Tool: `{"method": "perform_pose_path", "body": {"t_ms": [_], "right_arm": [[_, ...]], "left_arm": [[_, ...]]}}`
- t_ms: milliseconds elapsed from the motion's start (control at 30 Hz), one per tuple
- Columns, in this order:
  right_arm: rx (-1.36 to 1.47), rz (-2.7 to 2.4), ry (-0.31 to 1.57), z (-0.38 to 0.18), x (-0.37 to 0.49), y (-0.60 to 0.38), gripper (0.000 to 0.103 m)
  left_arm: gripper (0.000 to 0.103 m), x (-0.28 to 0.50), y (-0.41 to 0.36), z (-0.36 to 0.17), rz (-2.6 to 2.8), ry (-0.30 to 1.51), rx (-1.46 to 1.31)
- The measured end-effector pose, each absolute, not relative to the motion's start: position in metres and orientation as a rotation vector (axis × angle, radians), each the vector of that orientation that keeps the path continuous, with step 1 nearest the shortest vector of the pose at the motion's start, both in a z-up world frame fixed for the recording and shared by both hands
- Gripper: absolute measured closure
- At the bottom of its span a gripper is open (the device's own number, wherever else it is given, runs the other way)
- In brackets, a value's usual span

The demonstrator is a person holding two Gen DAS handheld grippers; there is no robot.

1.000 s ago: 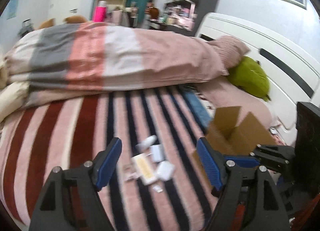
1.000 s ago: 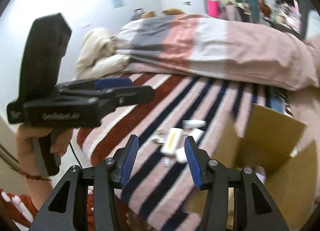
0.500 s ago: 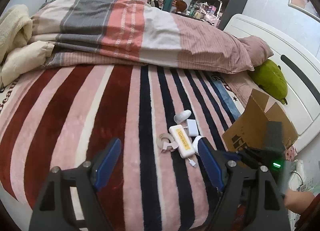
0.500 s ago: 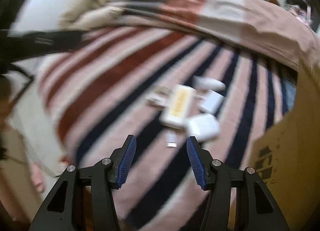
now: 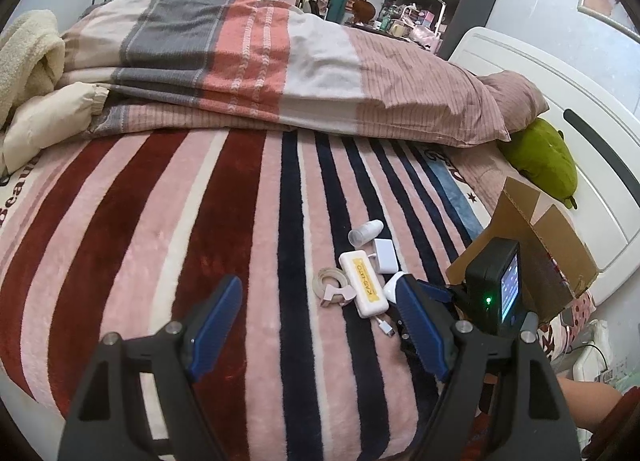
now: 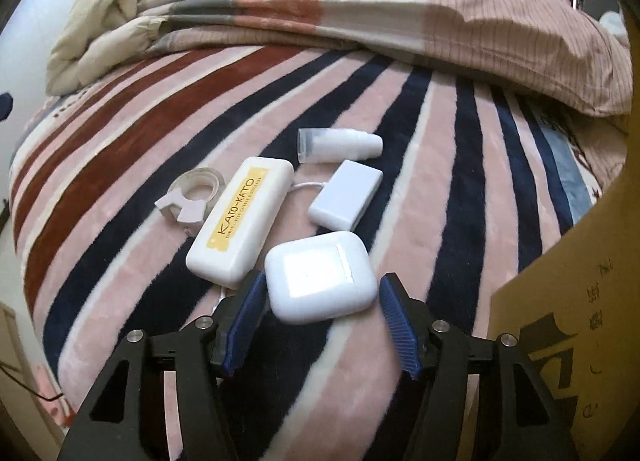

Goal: Organize rigid objects
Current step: 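Grasp the white earbud case with the right gripper, then carry the earbud case with the right gripper into the cardboard box and release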

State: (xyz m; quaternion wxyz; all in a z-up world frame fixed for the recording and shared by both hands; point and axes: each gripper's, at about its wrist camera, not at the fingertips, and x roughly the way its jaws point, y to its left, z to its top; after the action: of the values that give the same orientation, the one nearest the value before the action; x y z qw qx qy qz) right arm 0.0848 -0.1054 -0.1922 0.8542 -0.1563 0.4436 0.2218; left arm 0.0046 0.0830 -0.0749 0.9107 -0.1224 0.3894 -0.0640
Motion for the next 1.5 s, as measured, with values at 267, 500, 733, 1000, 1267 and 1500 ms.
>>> {"method": "perform_pose_path", "body": {"t_ms": [267, 500, 733, 1000, 1267, 1500], "right_arm": [[-0.332, 0.505, 0.842, -0.167, 0.066, -0.105, 0.052], [-0.287, 0.668, 0.725, -0.100, 0.030, -0.098, 0.052], [-0.259, 0.739, 0.590, -0.040, 0.008, -0.108, 0.052], [-0.266, 0.665, 0.530, -0.015, 0.009, -0.152, 0.052], [-0.251, 0.551, 0.612, -0.015, 0.026, -0.216, 0.052], [-0.256, 0.494, 0.693, -0.025, 0.031, -0.247, 0.052]], "left_arm": [[0.026, 0.012, 0.071, -0.074, -0.200, 0.808, -0.263], [0.028, 0.018, 0.036, -0.062, -0.385, 0.788, -0.273], [0.056, 0.023, -0.003, -0.032, -0.547, 0.738, -0.286], [0.066, 0.045, -0.067, -0.008, -0.644, 0.741, -0.190], [0.066, 0.070, -0.134, -0.017, -0.726, 0.828, -0.112], [0.066, 0.079, -0.168, -0.030, -0.730, 0.881, -0.054]]}}
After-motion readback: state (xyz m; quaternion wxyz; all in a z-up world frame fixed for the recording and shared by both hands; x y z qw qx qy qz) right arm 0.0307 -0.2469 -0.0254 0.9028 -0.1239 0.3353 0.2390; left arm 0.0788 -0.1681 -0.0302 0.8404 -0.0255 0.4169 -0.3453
